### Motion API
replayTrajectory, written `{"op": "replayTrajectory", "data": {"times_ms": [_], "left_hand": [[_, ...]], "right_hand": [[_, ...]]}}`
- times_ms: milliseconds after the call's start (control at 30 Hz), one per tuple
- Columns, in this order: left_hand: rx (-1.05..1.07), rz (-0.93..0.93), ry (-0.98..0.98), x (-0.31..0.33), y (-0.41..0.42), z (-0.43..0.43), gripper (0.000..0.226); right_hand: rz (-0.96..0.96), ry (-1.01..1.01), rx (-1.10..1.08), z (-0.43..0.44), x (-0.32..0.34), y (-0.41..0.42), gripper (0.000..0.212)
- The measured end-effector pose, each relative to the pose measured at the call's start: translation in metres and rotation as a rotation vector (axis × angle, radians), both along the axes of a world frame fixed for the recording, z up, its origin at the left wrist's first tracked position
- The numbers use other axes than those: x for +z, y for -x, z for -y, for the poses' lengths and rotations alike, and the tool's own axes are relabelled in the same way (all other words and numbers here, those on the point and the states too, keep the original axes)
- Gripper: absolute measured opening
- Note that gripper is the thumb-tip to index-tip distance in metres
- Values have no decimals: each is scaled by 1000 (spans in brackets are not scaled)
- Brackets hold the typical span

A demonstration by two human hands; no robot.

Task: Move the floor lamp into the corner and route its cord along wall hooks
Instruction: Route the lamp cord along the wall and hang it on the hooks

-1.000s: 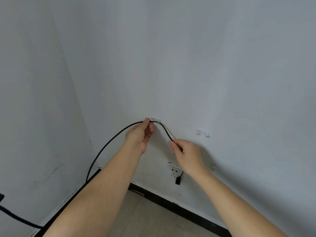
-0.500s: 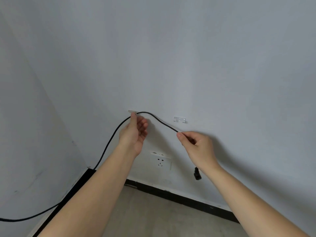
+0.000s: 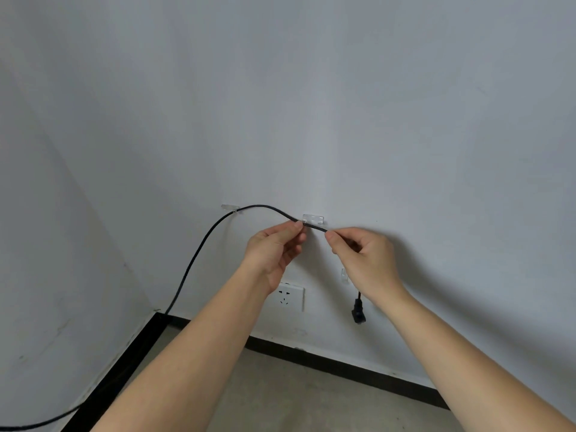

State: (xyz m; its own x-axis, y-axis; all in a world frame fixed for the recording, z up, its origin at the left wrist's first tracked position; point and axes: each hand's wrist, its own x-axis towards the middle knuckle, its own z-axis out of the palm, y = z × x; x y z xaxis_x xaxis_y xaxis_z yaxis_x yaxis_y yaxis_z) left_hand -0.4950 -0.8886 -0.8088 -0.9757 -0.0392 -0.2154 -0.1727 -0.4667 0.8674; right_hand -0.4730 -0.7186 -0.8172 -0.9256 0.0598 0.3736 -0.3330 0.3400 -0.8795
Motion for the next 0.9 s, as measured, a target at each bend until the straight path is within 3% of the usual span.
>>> {"op": "replayTrajectory", "data": {"times_ms": [100, 300, 433, 500, 600, 767, 900], "left_hand": [[1, 1, -51, 1, -1, -4, 21], [22, 33, -103, 3, -3, -9, 5], [80, 11, -108, 8, -4, -9, 5], [107, -6, -77, 10, -6, -10, 10], [147, -17, 9, 11, -6, -13, 22], [182, -59, 69, -2, -9, -20, 10], [224, -136, 240, -19, -12, -29, 8]], "right_hand": [[-30, -21, 6, -1, 10, 0, 23], [-130, -131, -84, 7, 29, 13, 16], [-214, -223, -180, 6, 19, 15, 29], [-126, -184, -182, 0, 3, 12, 38], [83, 30, -71, -8, -23, 1, 26], [171, -28, 21, -21, -69, -21, 20], [336, 87, 71, -29, -93, -30, 24]]}}
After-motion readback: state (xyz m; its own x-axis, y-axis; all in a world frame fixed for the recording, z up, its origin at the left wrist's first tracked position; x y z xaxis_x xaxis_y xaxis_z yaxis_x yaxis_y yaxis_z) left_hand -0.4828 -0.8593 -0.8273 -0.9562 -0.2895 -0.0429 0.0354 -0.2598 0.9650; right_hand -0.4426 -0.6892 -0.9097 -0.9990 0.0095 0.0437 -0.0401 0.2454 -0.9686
